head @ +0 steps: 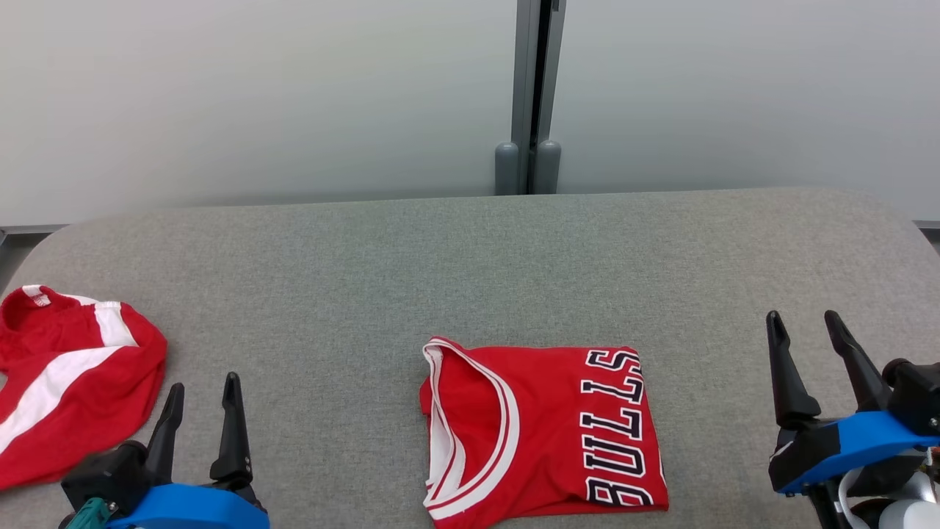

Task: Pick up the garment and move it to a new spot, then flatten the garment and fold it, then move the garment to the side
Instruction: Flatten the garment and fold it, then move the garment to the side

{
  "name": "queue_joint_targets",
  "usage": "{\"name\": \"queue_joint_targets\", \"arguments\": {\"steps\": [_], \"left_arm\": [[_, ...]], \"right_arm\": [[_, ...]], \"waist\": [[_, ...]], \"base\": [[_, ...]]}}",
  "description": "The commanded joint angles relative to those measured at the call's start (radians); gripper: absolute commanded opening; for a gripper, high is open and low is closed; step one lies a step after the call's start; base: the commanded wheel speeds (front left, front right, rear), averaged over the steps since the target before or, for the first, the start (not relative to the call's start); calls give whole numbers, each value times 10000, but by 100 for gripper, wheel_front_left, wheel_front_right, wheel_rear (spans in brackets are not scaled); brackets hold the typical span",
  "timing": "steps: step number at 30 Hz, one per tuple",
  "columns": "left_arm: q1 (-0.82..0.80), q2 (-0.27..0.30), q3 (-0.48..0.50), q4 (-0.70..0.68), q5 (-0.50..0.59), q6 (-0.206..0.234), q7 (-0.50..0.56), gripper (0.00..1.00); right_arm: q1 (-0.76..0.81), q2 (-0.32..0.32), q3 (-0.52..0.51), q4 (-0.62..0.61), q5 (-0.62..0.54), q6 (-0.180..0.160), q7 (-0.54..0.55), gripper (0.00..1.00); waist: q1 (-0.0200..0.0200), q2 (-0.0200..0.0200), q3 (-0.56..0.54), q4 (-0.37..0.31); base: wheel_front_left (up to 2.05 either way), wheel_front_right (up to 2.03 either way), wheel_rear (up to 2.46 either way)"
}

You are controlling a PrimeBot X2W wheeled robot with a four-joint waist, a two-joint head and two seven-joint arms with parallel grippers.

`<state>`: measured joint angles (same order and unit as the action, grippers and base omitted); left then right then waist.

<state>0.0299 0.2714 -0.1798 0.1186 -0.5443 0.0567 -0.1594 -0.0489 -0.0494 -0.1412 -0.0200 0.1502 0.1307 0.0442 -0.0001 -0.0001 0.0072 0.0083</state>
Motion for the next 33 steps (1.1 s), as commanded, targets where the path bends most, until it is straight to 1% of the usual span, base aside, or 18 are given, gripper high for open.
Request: {"name": "queue_joint_targets", "arguments": {"steps": [1, 8, 16, 29, 31, 33], "left_arm": [[214, 91, -3, -15, 72, 100, 55, 100], [454, 135, -68, 82, 151, 207, -33, 100], [659, 26, -78, 92, 68, 275, -249, 100], [557, 116, -153, -238, 62, 405, -97, 100], [515, 137, -177, -324, 96, 411, -60, 100], [458, 160, -191, -404, 125, 443, -37, 100]], "right_arm": [[180, -18, -24, 164, -45, 2, 120, 100], [233, -21, -50, 475, 83, 2, 402, 100], [308, -20, -155, 414, 101, 2, 501, 100], [308, -20, -88, 379, 246, 2, 670, 100], [316, -20, -101, 371, 232, 2, 769, 100], [228, -20, -47, 369, 450, 2, 955, 100]], "waist": [[1, 1, -115, -62], [1, 1, -225, -62], [1, 1, -257, 54], [1, 1, -120, 188], [1, 1, -60, 220], [1, 1, 24, 252]], "base": [[0, 0, 0], [0, 0, 0], [0, 0, 0], [0, 0, 0], [0, 0, 0], [0, 0, 0]]}}
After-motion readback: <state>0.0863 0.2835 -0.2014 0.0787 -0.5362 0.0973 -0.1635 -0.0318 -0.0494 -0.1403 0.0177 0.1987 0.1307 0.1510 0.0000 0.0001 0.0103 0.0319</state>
